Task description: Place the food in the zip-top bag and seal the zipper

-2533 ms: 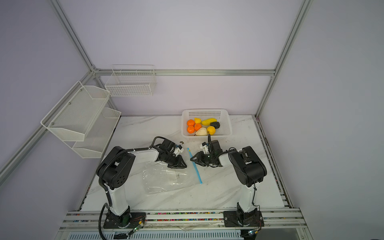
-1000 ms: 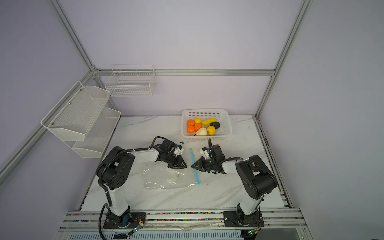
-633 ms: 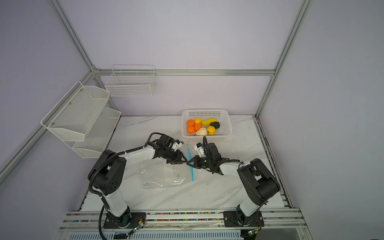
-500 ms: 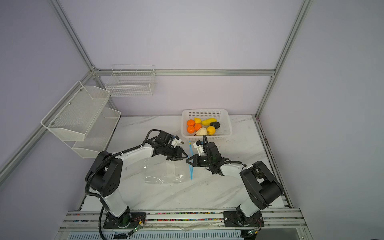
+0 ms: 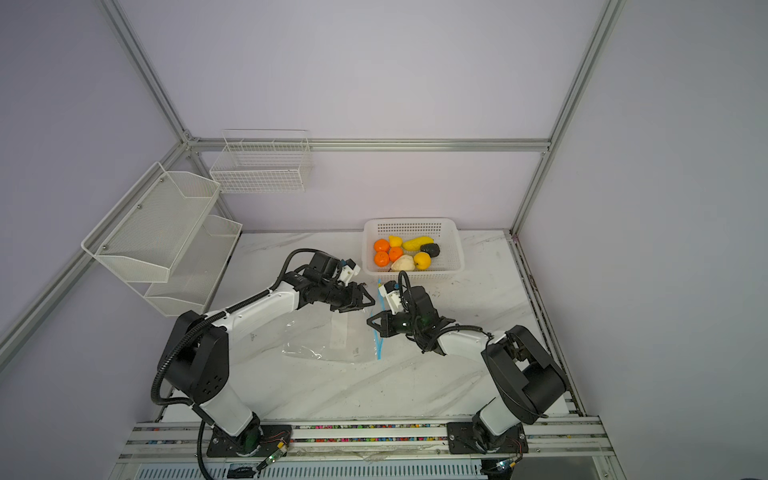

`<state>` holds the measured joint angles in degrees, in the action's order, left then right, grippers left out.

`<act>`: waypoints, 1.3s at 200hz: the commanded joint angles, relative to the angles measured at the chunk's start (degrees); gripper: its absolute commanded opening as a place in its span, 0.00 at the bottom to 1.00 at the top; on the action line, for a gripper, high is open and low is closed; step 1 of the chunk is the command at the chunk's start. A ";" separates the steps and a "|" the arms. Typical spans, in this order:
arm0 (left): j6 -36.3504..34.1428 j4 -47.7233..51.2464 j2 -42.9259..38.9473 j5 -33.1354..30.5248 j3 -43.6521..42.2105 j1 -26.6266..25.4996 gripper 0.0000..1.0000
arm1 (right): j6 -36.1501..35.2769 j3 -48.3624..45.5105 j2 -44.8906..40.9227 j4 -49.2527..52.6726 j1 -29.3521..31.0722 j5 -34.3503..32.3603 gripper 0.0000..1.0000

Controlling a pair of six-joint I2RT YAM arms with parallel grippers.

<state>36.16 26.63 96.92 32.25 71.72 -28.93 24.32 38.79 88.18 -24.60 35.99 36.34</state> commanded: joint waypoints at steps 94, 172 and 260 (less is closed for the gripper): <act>-7.63 5.96 1.85 -3.93 7.95 -2.92 0.51 | -13.15 2.49 0.06 -1.13 0.71 -1.98 0.00; -8.59 7.08 4.01 -5.16 8.70 -4.10 0.35 | -12.74 3.40 1.07 -0.93 1.19 -1.20 0.00; -8.32 7.12 2.45 -5.27 7.23 -4.37 0.16 | -11.75 4.08 2.62 -0.53 1.28 -0.74 0.00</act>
<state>28.86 33.47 100.95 26.61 75.53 -32.93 12.75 40.95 90.26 -24.40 37.04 34.96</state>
